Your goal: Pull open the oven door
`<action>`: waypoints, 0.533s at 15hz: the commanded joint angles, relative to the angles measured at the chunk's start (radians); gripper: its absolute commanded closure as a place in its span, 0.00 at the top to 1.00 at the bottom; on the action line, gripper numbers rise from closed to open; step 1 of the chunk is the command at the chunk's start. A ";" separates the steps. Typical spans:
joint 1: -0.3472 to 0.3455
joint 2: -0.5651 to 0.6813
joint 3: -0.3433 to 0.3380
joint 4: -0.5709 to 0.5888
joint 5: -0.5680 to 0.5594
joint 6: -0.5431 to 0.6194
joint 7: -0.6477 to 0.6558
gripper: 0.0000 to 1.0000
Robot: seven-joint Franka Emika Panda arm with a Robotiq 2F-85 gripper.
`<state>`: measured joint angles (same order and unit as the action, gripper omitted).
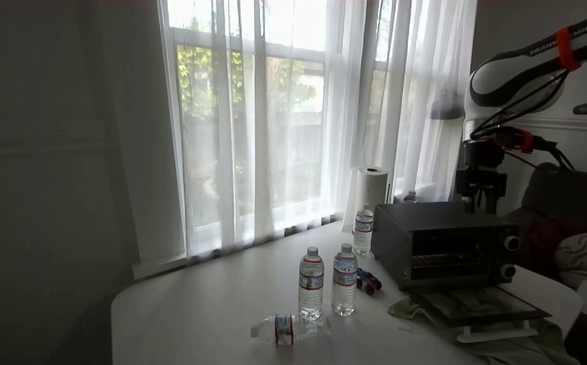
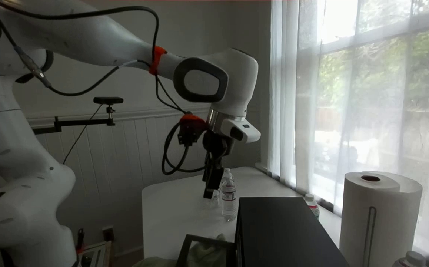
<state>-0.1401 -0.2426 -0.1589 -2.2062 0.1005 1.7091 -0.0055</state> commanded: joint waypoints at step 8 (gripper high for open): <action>0.005 -0.078 -0.024 0.029 0.085 0.094 -0.159 1.00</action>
<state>-0.1393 -0.3216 -0.1787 -2.1802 0.1868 1.8063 -0.1653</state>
